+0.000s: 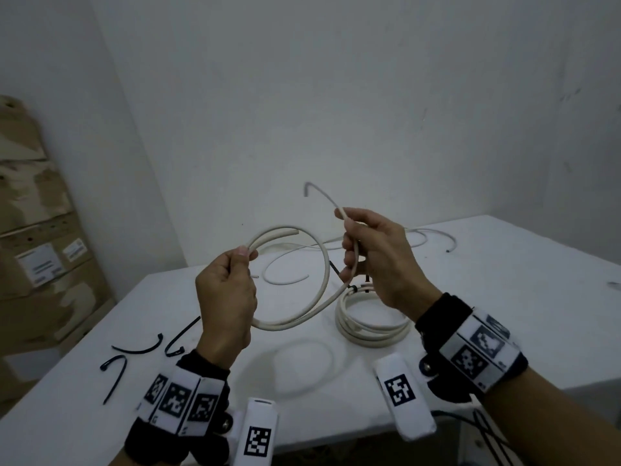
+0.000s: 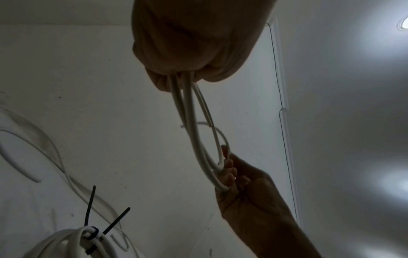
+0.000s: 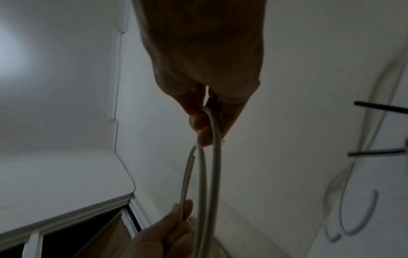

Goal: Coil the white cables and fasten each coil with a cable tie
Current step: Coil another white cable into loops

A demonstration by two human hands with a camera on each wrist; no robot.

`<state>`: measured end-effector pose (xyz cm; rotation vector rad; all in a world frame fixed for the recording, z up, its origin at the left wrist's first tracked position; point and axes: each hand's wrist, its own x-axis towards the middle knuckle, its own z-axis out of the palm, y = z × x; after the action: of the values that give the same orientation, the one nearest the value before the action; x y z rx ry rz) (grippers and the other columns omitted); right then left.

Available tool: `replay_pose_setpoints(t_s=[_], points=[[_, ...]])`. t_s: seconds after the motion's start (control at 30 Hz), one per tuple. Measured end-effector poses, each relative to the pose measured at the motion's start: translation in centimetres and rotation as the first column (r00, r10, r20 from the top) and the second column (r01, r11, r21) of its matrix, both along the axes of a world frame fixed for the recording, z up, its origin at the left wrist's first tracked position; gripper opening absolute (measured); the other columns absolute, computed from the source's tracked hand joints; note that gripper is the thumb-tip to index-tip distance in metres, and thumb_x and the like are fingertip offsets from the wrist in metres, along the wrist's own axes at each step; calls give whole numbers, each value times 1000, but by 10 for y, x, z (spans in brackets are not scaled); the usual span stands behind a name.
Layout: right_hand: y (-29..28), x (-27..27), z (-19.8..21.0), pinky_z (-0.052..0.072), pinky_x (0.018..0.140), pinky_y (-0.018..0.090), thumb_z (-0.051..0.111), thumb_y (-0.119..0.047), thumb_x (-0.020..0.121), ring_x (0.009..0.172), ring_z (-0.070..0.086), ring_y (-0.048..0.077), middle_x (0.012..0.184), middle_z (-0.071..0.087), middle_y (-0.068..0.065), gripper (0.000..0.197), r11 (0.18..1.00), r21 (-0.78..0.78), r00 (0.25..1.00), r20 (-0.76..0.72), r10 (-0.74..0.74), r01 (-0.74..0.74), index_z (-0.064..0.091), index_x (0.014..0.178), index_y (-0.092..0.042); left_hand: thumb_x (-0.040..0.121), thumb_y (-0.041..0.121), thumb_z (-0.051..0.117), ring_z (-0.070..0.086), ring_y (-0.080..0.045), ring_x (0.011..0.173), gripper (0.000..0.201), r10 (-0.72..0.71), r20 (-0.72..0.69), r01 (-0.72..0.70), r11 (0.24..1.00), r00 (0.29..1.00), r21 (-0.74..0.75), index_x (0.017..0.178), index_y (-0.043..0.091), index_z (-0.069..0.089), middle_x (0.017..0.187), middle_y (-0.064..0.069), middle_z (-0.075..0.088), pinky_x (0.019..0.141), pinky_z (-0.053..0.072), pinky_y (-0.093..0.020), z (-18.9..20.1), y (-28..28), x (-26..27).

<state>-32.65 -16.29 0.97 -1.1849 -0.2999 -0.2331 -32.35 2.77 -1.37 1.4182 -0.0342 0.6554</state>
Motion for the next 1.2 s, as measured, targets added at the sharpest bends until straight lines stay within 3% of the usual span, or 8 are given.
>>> replay_pose_setpoints(t_s=[0.1,0.2,0.3,0.5,0.67,0.9,1.03,1.2], points=[[-2,-1,2,48,40,27,53,-8,93,52,50,11,73,50,5,19,987,-160,998,54,-21,30,70,96,-14,98,24,51,30,-8,43,25,8,21,-9,997,1000,83,85,11,69,43,7,31,46,32,-28,-3,-7,0],[-2,-1,2,47,38,25,55,-8,92,56,54,12,82,53,7,19,964,-266,999,52,-11,25,71,92,-16,98,22,53,40,-6,53,24,3,62,-14,985,998,171,88,10,71,66,-19,46,60,44,-46,-4,-16,0],[-2,1,-2,47,39,25,56,-11,91,57,53,14,78,56,6,17,926,-368,995,81,-65,91,72,92,-18,97,23,53,41,-5,53,22,-29,103,5,974,994,226,85,14,70,48,-2,44,57,38,-27,-5,-21,0],[-4,10,-12,42,66,13,60,-11,90,74,55,5,82,59,-4,16,688,-538,857,445,-259,487,72,97,-18,98,20,51,45,-3,45,23,-81,115,48,962,990,268,94,11,71,43,16,52,54,35,-18,-3,-29,1],[-3,7,-15,50,44,29,45,-7,97,52,61,21,77,63,6,23,916,-391,988,151,-29,86,66,99,-16,98,24,51,36,-12,46,22,-59,111,30,968,992,250,90,15,70,43,13,46,47,32,-25,-5,-31,6],[-4,5,-20,47,38,27,45,-4,97,42,51,20,73,59,11,24,959,-283,993,111,43,-10,66,107,-13,95,29,56,42,-15,53,8,-24,175,-18,972,984,233,96,22,52,62,1,53,54,36,-33,-9,-35,6],[-5,6,-22,47,38,27,45,-5,97,44,52,19,72,59,12,24,962,-270,995,75,61,-39,66,105,-12,96,28,55,39,-14,50,34,-7,215,-69,937,977,343,128,29,46,68,-15,57,53,40,-31,-8,-35,3],[-1,6,-26,44,37,26,49,-15,97,45,50,13,69,55,5,20,931,-362,993,118,-10,52,66,108,-15,96,24,54,58,1,72,13,27,221,-120,901,975,416,101,18,64,82,12,64,68,45,-11,-8,-35,6]])
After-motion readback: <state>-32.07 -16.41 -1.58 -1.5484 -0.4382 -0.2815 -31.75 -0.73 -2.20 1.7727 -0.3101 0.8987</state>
